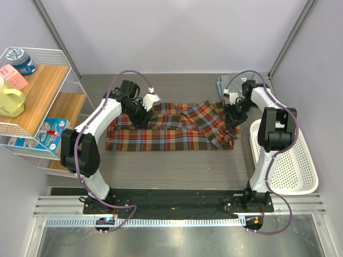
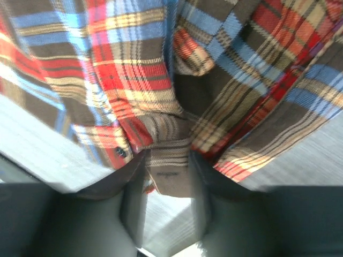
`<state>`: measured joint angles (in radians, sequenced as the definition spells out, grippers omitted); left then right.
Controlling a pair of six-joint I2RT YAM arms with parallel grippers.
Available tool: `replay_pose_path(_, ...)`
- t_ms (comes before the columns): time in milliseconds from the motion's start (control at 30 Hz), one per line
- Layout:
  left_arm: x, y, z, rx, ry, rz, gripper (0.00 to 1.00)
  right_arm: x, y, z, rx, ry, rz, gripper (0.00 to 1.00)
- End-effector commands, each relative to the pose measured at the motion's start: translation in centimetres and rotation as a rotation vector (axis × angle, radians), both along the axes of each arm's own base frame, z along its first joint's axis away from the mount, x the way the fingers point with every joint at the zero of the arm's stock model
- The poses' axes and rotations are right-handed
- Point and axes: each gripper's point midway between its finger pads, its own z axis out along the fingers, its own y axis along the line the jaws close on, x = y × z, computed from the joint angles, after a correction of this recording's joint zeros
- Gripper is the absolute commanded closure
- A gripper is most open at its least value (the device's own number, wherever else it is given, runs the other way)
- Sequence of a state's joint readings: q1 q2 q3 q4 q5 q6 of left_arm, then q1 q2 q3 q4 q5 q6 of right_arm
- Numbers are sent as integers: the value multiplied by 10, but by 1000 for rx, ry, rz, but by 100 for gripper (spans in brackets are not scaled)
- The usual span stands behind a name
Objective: Fold and stack the long sleeve shirts
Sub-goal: Fold the shirt
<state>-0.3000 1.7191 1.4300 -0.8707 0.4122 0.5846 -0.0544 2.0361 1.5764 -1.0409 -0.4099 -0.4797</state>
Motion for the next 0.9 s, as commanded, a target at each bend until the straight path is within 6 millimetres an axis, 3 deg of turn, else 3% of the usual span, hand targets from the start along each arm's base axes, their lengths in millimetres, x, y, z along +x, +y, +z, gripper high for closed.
replay_pose_path(0, 7, -6, 20, -39, -76, -8, 51, -2, 26, 42, 163, -10, 21, 68)
replay_pose_path(33, 8, -7, 22, -47, -78, -8, 51, -4, 35, 50, 224, -6, 16, 80)
replay_pose_path(233, 16, -14, 36, -92, -115, 17, 51, 7, 73, 93, 484, -7, -92, 99)
replay_pose_path(400, 16, -35, 47, -185, -100, -6, 48, 24, 86, 97, 570, -6, -156, 99)
replay_pose_path(533, 16, -42, 44, -179, -85, -16, 47, 32, 57, 82, 348, -75, -110, 61)
replay_pose_path(633, 16, -41, 41, -166, -89, -23, 47, 19, 26, 65, 155, -72, -37, 48)
replay_pose_path(667, 16, -40, 40, -164, -88, -25, 46, 14, 15, 58, 91, -59, -27, 47)
replay_pose_path(867, 14, -39, 37, -157, -87, -36, 46, -5, -3, 32, -13, 20, 6, 44)
